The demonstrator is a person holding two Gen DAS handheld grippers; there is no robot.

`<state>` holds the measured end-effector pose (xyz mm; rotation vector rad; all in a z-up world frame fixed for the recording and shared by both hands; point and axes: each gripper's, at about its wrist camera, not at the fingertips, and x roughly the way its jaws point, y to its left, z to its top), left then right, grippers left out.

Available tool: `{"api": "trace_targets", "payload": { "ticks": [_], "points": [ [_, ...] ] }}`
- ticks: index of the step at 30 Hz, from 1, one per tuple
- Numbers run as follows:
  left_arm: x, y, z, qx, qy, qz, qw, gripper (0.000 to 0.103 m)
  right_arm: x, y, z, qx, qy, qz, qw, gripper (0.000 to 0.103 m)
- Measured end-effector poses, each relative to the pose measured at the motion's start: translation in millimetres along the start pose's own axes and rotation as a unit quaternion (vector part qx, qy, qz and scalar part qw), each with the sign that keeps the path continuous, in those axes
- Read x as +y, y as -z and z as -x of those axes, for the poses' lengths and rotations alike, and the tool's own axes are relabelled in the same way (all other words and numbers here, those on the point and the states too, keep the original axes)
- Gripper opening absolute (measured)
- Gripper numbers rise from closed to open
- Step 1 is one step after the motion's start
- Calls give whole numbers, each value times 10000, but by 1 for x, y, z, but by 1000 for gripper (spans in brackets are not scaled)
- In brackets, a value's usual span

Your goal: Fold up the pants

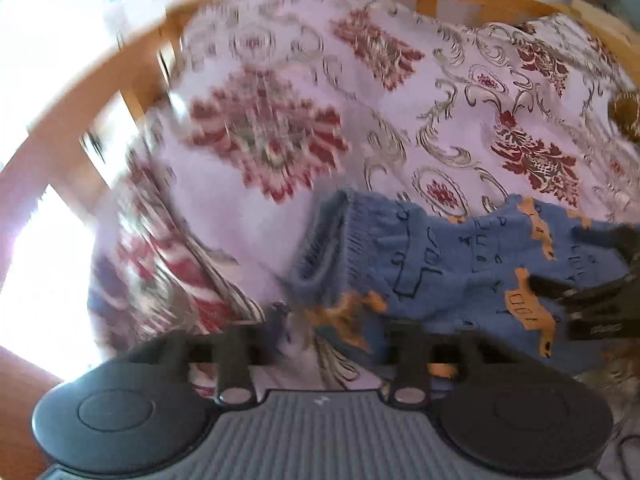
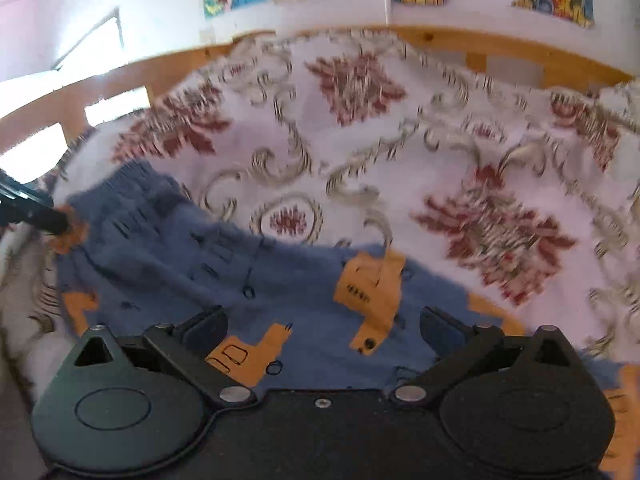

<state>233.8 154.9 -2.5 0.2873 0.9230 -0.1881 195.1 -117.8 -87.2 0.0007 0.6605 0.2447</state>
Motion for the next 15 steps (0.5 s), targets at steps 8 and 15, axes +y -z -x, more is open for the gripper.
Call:
{"api": "trace_targets", "payload": {
  "ticks": [8,15],
  "points": [
    [-52,-33,32,-721,902,-629,9913,85,-46,26,121,-48,823,130,9965,102],
    [-190,-87,7,-966,2155,-1731,9562,103,-118,74,201,-391,2160,-1805,9588,102]
  ]
}}
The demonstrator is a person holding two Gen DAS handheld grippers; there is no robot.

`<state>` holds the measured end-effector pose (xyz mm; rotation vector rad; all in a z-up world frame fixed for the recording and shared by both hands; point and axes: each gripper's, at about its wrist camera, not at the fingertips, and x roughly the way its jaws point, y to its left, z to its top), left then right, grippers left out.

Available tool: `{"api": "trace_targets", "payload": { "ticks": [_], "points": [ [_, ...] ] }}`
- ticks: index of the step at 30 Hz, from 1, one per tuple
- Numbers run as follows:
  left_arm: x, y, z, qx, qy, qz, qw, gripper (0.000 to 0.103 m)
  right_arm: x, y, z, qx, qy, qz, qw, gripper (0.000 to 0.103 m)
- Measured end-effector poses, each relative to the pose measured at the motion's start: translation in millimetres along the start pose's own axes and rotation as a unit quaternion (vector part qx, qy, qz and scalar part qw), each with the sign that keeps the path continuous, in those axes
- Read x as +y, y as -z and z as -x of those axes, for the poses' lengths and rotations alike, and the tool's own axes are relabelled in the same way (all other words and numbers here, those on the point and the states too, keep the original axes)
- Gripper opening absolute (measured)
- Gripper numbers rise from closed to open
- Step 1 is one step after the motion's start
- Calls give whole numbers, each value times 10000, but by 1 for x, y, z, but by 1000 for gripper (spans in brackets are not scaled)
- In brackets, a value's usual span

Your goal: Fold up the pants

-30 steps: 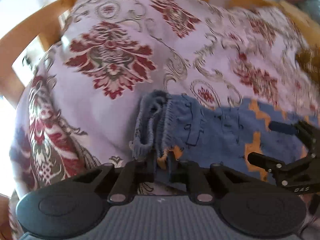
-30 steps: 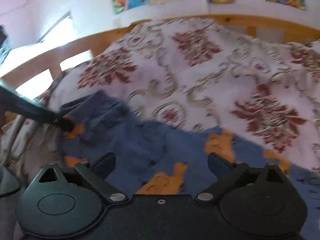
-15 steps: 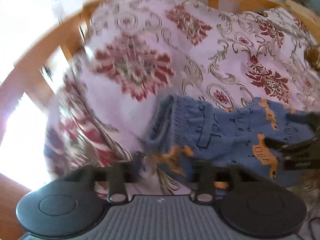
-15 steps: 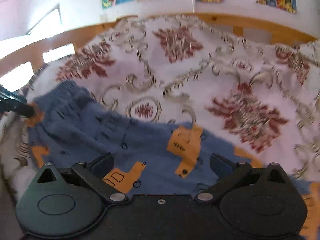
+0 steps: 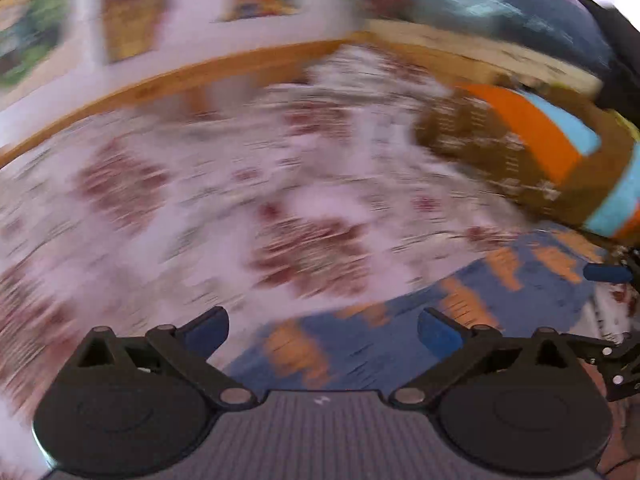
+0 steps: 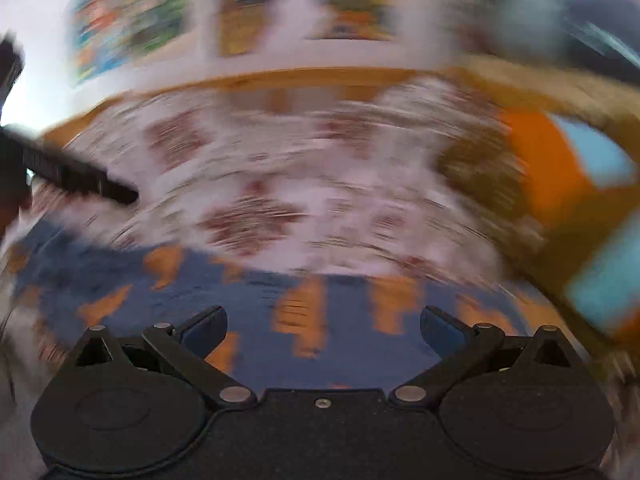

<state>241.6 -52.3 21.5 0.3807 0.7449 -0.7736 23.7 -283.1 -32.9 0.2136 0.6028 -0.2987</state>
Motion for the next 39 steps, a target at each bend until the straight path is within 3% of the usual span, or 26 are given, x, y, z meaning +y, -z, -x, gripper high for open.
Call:
{"api": "trace_targets", "payload": {
  "ticks": [4,9,12,15,20,24,25,28,30,33,39],
  "points": [
    [-61,-48,-72,338,668,-356,9966,103,-58,5,-9,115,595,-1096,9921,102],
    [-139,-91,-154,612,1423,-852,9842,103,-115,14,-21,185,949,-2149,9718,102],
    [-189,-103,-194,835,1787,-1245,9724,103,-139,18,-32,292,817,-2819,9555,102],
    [-224,-108,-226,1176,2108,-1630,9566,103,-146,22,-37,295,710,-3070,9486,102],
    [-243,-105,-250,1456,2691,-2050,9297,103,-155,29,-37,-21,241,-3554,9344,102],
    [-250,-96,-262,1523,2797,-2278,9201,98,-167,37,-37,-166,252,-4047,9139,90],
    [-250,-93,-264,1512,2747,-2313,9210,97,-168,38,-41,-115,332,-4084,9121,88],
    [-249,-87,-274,1547,2692,-2142,9261,101,-165,38,-42,-81,538,-3958,9167,68],
    [-249,-83,-276,1532,2672,-2109,9277,101,-163,39,-41,3,607,-3850,9209,28],
    [-249,-84,-275,1547,2586,-2098,9302,100,-157,39,-38,8,639,-3662,9284,15],
    [-216,-94,-264,1579,2411,-1460,9464,100,-127,27,-30,-196,863,-2636,9606,9]
  ]
}}
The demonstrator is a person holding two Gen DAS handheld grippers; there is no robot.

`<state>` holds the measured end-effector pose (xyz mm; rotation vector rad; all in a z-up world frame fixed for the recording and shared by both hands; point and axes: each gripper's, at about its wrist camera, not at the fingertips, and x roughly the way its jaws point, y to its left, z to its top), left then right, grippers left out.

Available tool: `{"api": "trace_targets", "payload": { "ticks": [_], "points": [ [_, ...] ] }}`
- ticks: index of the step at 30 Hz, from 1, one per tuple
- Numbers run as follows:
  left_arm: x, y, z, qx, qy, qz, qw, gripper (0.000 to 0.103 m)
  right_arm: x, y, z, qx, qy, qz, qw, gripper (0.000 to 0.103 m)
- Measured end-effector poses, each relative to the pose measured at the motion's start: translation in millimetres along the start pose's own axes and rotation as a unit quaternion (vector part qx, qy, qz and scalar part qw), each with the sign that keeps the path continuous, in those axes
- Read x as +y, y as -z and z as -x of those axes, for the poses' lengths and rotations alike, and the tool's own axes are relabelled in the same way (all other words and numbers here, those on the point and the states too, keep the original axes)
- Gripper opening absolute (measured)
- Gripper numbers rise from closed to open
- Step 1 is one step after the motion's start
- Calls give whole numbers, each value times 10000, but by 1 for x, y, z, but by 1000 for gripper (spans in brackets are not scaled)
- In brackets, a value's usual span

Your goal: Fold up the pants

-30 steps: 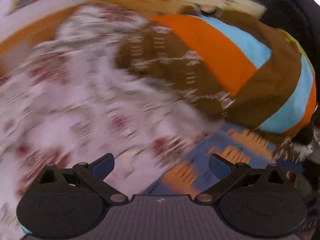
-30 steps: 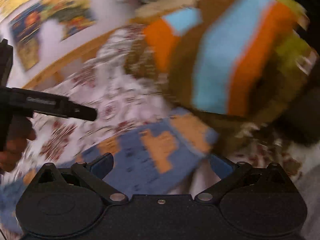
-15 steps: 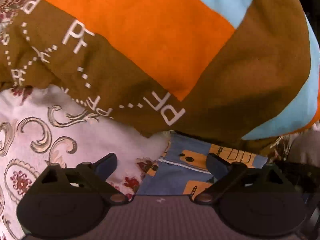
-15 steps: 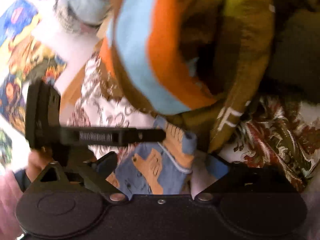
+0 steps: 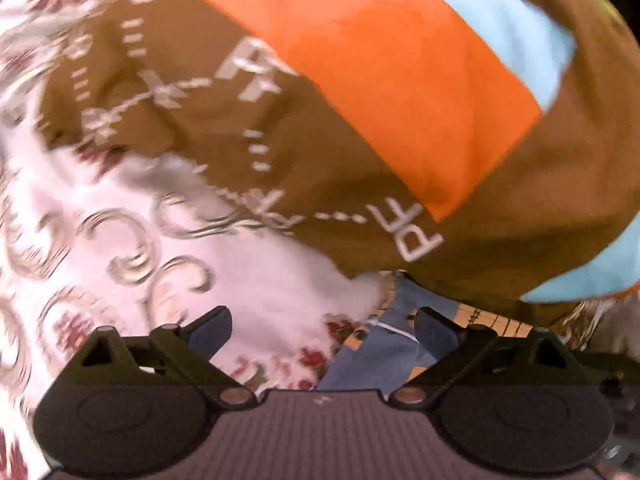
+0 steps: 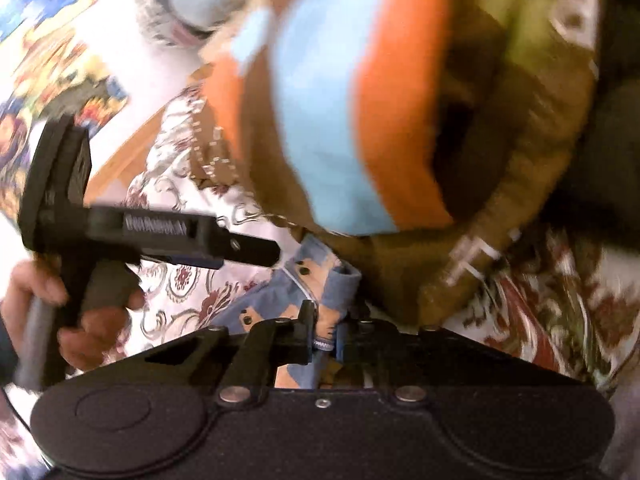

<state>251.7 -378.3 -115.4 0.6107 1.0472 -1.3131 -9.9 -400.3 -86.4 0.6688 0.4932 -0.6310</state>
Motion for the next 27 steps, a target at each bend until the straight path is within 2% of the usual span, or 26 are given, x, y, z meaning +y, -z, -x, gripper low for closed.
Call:
{"api": "trace_targets", "payload": {
  "ticks": [6,9,13,16,19,22,27],
  "points": [
    [29,17,35,-63,378,949,9948,100,43,12,6,-282,5,1314,9909,9],
    [31,15,40,-17,650,1318,9891,100,43,12,3,-229,82,1238,9920,9],
    [15,3,33,70,809,1355,9874,99,31,3,-8,-98,266,851,9960,11],
    [-1,-10,30,189,791,1246,9889,98,31,5,-6,-139,295,990,9946,11],
    [-10,-19,20,436,914,1272,9867,97,41,10,-7,-234,336,1360,9899,11],
    [-15,-25,20,545,990,1250,9857,97,62,19,-7,-384,283,2092,9767,11],
    [-21,-24,37,682,895,1176,9867,97,92,44,-1,-401,34,3423,9387,10]
  ]
}}
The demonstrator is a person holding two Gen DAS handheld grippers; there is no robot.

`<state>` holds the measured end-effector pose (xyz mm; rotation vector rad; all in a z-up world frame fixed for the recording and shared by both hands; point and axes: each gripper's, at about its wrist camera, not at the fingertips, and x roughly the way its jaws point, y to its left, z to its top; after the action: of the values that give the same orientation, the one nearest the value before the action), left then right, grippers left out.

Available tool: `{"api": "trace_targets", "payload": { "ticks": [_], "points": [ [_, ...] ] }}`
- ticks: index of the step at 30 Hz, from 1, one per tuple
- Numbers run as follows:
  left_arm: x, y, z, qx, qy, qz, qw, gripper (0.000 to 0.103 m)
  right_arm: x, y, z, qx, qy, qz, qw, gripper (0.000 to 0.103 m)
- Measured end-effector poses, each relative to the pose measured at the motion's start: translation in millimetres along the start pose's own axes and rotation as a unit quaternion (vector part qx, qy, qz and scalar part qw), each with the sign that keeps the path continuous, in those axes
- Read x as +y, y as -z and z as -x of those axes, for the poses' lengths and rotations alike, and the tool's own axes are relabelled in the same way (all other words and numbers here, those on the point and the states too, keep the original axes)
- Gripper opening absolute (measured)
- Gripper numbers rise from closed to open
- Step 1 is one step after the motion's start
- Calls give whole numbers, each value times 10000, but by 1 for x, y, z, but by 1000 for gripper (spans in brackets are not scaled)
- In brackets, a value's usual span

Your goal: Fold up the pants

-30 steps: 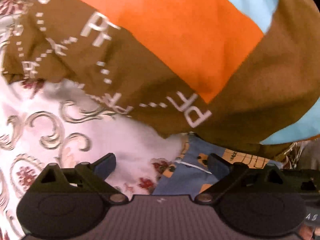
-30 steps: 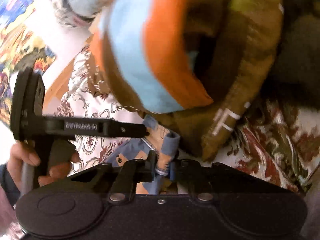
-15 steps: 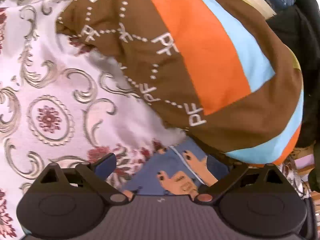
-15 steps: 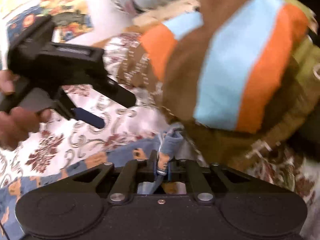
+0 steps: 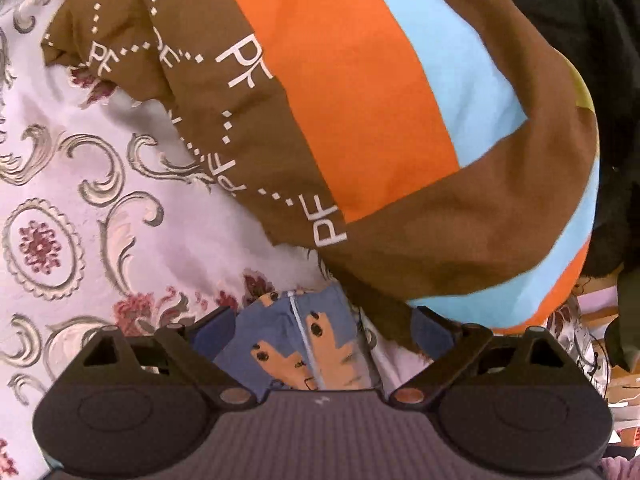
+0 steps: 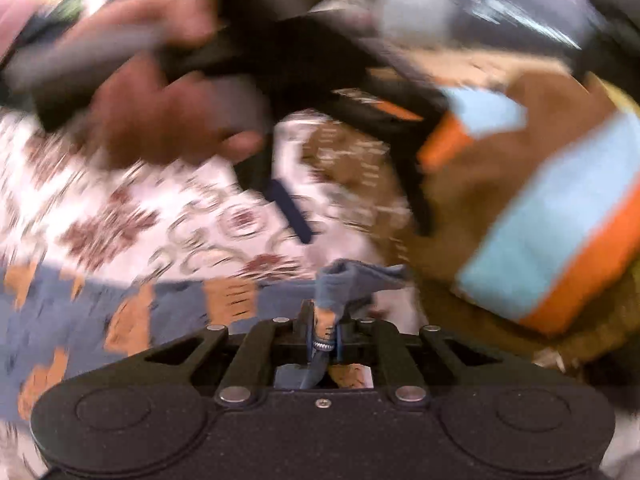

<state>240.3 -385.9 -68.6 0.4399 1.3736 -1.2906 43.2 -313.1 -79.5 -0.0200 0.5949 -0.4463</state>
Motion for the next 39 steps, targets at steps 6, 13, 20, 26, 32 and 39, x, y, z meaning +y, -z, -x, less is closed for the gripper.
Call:
{"api": "trace_targets", "payload": {
  "ticks": [6,13,20,26,32,39],
  "points": [
    [-9,13,13,149,-319,-37,9994,97,24,4,-3,88,-166,671,9976,10],
    [-1,12,-11,504,-932,139,9943,72,14,1,-6,210,-144,382,9989,10],
    [18,7,-8,387,-856,690,9932,21,-26,-4,-2,193,-18,-1025,9945,10],
    [9,-11,-20,335,-967,1166,9879,15,-68,8,-5,392,195,-2486,9676,18],
    [-5,-23,-36,518,-996,1212,9863,27,-82,13,5,356,370,-3016,9520,61],
    [-17,-28,-47,608,-1200,1179,9839,54,-88,22,-9,764,181,-3417,9365,44]
  ]
}}
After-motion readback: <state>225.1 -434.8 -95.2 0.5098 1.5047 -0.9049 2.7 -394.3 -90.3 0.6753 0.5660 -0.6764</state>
